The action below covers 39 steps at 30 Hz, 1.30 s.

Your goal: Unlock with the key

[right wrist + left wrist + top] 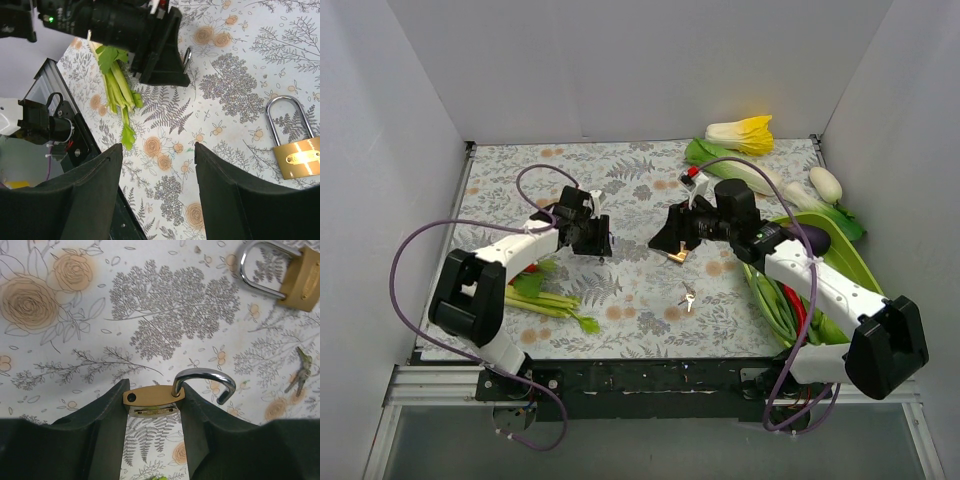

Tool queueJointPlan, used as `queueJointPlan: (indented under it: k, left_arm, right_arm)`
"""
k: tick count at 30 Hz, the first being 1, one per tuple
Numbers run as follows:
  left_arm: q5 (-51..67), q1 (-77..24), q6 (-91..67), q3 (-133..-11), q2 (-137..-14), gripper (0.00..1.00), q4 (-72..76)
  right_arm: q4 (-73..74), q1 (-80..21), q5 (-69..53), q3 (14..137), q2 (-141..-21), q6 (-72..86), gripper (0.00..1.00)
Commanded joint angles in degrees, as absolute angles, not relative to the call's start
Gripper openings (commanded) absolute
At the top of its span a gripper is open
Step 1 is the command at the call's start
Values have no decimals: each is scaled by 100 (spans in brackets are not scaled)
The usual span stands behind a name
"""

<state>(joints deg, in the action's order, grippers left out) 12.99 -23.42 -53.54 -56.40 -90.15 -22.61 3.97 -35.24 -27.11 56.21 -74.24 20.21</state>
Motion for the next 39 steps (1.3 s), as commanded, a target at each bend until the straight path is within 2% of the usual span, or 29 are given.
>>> queueJointPlan:
  k: [1, 10, 16, 23, 31, 34, 39]
  left_arm:
    - [582, -2320, -5248, -6616, -9386, 0, -3240]
    - [800, -2180, -4659, -8733, -11292, 0, -4902]
    - [580, -2127, -4491, -9491, -11996, 1, -5299]
    - [870, -1960, -4368, -10309, -12585, 14, -5783]
    - [668, -1898, -4394, -10424, -12823, 37, -5845]
    - [624, -1898, -4421, -10485, -12885, 42, -5862]
    - [379, -1898, -4456, -10512, -12885, 58, -5810]
  right_arm:
    - [202, -3472, -2698, 5494, -7163, 1995, 66]
    - [123, -3393, -2733, 5037, -6777, 1995, 67]
    - [299, -3331, -2611, 4738, -6337, 1881, 67]
    - [360, -3278, -2523, 4404, -5986, 1854, 68]
    - [387, -3217, -2478, 4298, -5854, 1854, 68]
    - [378, -3208, -2470, 4280, -5845, 1863, 68]
    - [325, -3199, -2478, 4245, -5854, 1890, 68]
